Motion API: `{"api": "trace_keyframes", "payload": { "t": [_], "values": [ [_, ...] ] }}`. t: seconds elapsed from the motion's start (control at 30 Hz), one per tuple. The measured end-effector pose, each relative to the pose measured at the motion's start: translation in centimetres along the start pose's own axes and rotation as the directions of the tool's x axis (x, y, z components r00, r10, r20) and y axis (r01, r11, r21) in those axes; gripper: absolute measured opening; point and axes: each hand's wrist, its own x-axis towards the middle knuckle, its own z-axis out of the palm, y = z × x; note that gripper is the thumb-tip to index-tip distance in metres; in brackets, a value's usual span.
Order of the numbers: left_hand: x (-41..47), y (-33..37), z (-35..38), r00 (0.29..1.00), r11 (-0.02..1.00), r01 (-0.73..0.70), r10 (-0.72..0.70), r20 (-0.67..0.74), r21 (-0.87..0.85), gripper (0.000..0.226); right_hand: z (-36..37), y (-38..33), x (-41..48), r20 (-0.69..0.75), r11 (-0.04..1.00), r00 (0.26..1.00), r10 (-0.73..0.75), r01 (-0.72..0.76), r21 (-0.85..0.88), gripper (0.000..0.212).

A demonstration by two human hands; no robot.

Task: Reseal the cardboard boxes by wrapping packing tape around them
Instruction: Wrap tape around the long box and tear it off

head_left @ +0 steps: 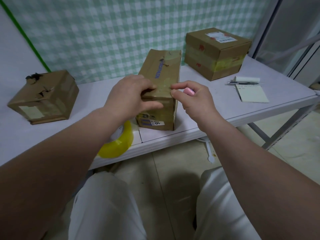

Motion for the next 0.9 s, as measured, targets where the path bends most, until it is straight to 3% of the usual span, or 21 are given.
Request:
{"api": "trace_keyframes", "payload": {
  "t": [0.1,0.27,0.43,0.6,0.73,0.77,0.9],
  "values": [
    [0.2,2.5,1.6,0.991,0.989,0.082,-0.067,-0.119,0.122,0.065,0.2,0.1,-0.1,-0.010,1.000,1.000,-0.006,0.006,0.017,0.009],
    [0.5,3.0,2.8,0.966,0.991,0.085,-0.057,-0.254,0.100,0.065,0.2,0.4,0.1,-0.013,1.000,1.000,-0.020,0.020,0.007,0.010],
    [0.3,1.0,2.2,0.988,0.996,-0.011,0.024,-0.150,0.091,0.063,0.1,0.6,0.2,0.005,1.000,1.000,-0.020,0.020,0.004,0.010],
    [-0.2,-0.3,0.9,1.000,1.000,0.001,-0.001,-0.020,0.025,0.056,0.1,0.7,0.1,0.003,1.000,1.000,-0.016,0.016,0.007,0.009],
    [-0.1,0.3,0.3,0.999,0.999,0.038,-0.039,-0.037,-0.008,0.054,0.2,0.2,-0.2,0.003,0.999,0.999,-0.049,0.049,-0.020,0.005],
    [0.1,0.5,0.3,0.997,0.998,0.052,-0.053,-0.057,-0.020,0.052,0.3,0.1,-0.3,0.011,0.998,0.998,-0.056,0.056,-0.037,0.013],
    [0.4,0.7,0.7,0.993,0.995,0.079,-0.084,-0.080,-0.057,0.047,1.3,0.5,0.0,-0.004,0.921,0.985,-0.174,0.161,-0.355,0.044]
  ]
}}
